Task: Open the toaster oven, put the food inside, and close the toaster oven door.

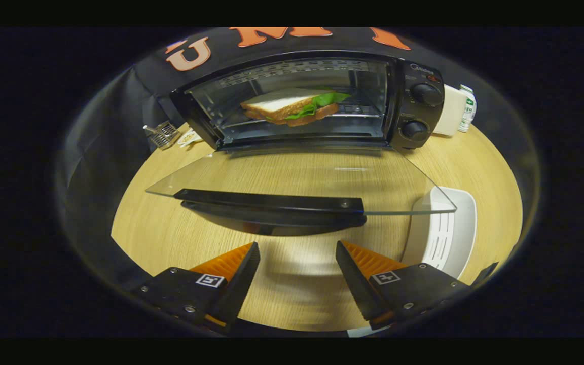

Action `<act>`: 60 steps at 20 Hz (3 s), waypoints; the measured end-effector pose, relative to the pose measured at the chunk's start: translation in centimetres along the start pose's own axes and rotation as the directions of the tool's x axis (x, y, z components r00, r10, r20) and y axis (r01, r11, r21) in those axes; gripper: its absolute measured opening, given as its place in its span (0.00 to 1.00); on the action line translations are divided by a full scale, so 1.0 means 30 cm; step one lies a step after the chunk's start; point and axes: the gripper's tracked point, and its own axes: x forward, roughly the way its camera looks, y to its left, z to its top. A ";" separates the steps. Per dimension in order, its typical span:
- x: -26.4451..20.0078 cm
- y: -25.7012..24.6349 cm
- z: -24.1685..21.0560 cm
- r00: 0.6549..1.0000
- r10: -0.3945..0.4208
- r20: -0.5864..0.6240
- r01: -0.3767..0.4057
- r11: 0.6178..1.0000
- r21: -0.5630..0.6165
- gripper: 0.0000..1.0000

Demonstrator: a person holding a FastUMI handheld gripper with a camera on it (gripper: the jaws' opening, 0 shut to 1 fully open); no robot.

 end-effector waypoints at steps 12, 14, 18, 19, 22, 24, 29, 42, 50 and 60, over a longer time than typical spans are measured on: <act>-0.097 0.015 0.358 0.983 0.006 0.184 -0.007 1.000 0.003 0.89; -0.103 0.020 0.429 0.978 0.001 0.209 0.001 1.000 -0.010 0.89; -0.118 0.021 0.589 0.960 -0.011 0.281 0.015 1.000 -0.014 0.89; -0.127 0.023 0.625 0.954 -0.009 0.299 0.013 1.000 -0.010 0.89; -0.137 0.027 0.645 0.957 -0.016 0.290 0.025 0.999 -0.028 0.89; -0.174 0.043 0.654 0.947 -0.010 0.321 0.026 0.999 -0.046 0.89; -0.350 0.059 0.719 0.908 0.031 0.419 -0.013 0.999 -0.045 0.89; -1.146 -0.120 1.085 0.526 -0.033 0.850 0.126 0.991 -0.040 0.96; -1.491 -0.131 1.146 0.302 -0.036 0.952 0.238 0.970 -0.039 0.97; -1.547 -0.164 1.132 0.256 -0.060 0.965 0.249 0.968 -0.006 0.98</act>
